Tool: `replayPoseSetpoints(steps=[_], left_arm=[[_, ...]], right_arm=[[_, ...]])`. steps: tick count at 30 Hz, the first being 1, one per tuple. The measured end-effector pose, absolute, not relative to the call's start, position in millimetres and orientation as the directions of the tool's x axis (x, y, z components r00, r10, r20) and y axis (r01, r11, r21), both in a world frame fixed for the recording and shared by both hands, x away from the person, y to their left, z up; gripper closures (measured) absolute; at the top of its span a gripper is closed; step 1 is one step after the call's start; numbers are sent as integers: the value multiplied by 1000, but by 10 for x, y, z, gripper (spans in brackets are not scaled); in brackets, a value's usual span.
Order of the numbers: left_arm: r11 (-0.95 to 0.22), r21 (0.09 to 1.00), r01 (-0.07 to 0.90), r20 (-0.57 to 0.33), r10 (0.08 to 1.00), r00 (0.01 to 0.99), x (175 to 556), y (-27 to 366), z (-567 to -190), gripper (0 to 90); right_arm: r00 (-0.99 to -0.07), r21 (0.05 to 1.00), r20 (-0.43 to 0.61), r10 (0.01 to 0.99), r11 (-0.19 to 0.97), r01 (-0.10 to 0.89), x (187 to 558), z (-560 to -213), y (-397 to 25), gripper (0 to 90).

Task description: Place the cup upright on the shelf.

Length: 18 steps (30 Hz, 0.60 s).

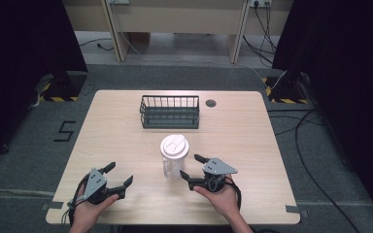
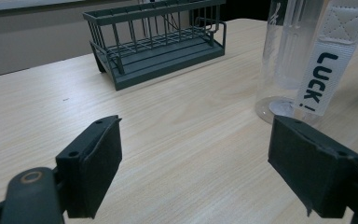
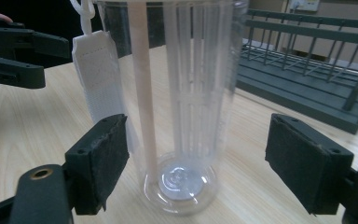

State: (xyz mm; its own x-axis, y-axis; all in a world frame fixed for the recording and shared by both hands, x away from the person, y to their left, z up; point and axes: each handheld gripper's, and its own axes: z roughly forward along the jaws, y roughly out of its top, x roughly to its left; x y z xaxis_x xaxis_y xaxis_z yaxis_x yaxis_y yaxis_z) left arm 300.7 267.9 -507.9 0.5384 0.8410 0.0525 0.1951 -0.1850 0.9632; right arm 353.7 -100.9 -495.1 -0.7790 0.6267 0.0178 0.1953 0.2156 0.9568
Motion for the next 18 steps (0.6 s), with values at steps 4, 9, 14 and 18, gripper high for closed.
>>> replayPoseSetpoints(steps=[4, 9, 14, 18], left_arm=[[-183, 963, 195, 51, 841, 539, 3006, 2684, -5079, 169], [-182, 964, 195, 49, 840, 540, 3004, 2686, -5078, 169], [-181, 964, 194, 48, 839, 543, 3005, 2683, -5079, 169], [-182, 964, 193, 48, 837, 545, 3004, 2678, -5078, 169]], right_arm=[[-790, 956, 16, 613, 222, 192, 3602, -4976, -866, 196], [-792, 956, 30, 609, 215, 201, 3645, -5026, -760, 175], [-789, 953, 30, 614, 220, 208, 3676, -5085, -712, 159], [-791, 952, 29, 612, 225, 209, 3704, -5129, -649, 149]])
